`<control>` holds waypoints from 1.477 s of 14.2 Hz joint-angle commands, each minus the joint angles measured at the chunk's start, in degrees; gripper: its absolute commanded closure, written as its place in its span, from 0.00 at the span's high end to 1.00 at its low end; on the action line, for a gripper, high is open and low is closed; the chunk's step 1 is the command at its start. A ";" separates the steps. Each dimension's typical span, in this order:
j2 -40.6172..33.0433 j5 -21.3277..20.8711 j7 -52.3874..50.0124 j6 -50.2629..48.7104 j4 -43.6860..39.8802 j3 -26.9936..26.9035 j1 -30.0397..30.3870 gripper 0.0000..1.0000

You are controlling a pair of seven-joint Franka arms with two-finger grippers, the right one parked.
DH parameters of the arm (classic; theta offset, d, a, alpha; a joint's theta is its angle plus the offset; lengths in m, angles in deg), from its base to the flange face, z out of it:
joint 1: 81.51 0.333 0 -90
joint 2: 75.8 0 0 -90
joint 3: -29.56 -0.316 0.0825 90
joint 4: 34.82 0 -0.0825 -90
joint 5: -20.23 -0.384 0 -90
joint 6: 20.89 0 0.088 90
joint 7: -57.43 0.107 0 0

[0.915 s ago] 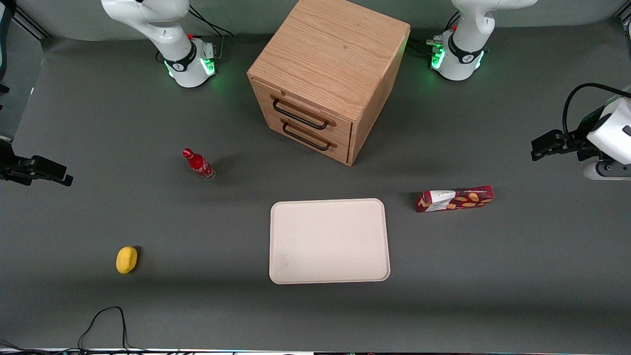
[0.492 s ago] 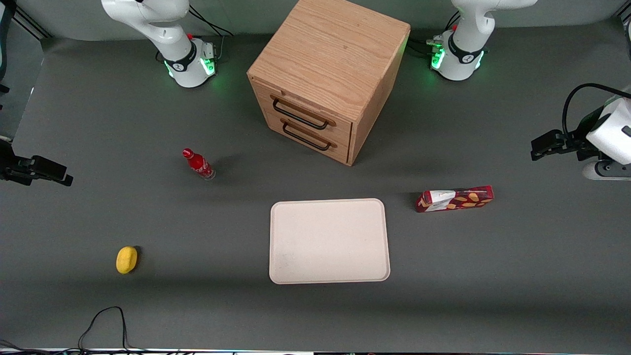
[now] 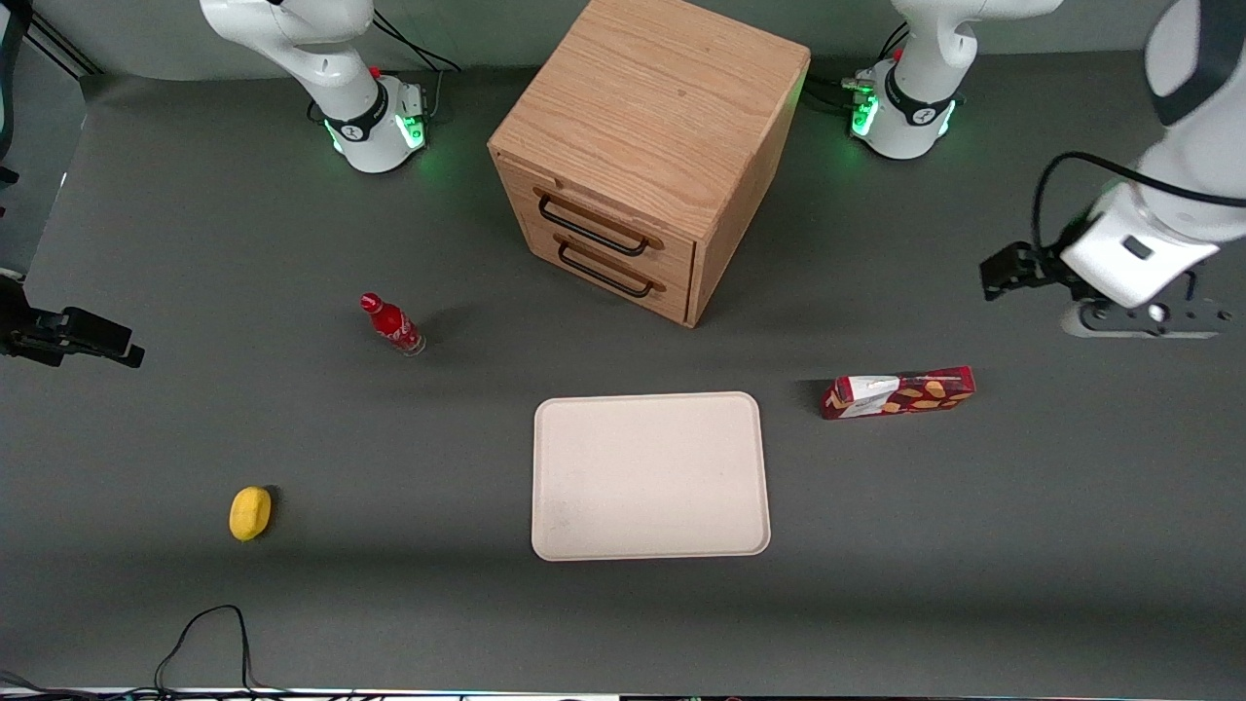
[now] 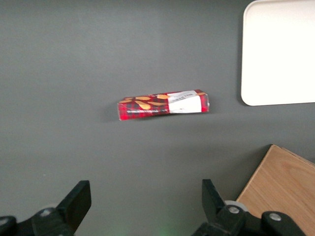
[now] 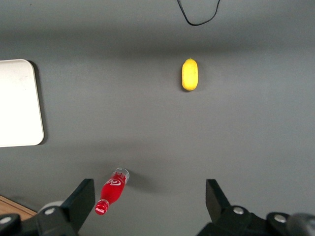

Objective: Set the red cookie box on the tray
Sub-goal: 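Move the left gripper toward the red tartan cookie box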

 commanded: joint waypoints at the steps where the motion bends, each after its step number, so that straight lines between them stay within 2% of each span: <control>1: -8.07 0.29 -2.26 3.08 10.04 1.00 -0.62 1.00; 3: -8.44 0.64 -4.78 2.29 10.76 1.00 -0.62 1.00; 6: -8.08 0.99 -20.84 2.55 10.93 1.00 -0.62 1.00; 12: -6.68 3.36 -62.83 6.06 10.85 0.30 1.30 1.00; 16: -6.06 3.45 -83.15 10.01 11.02 0.21 2.98 1.00; 18: -5.19 3.45 -90.12 12.03 11.11 0.21 3.33 1.00; 21: -3.08 3.28 -90.85 14.05 12.16 0.30 3.24 1.00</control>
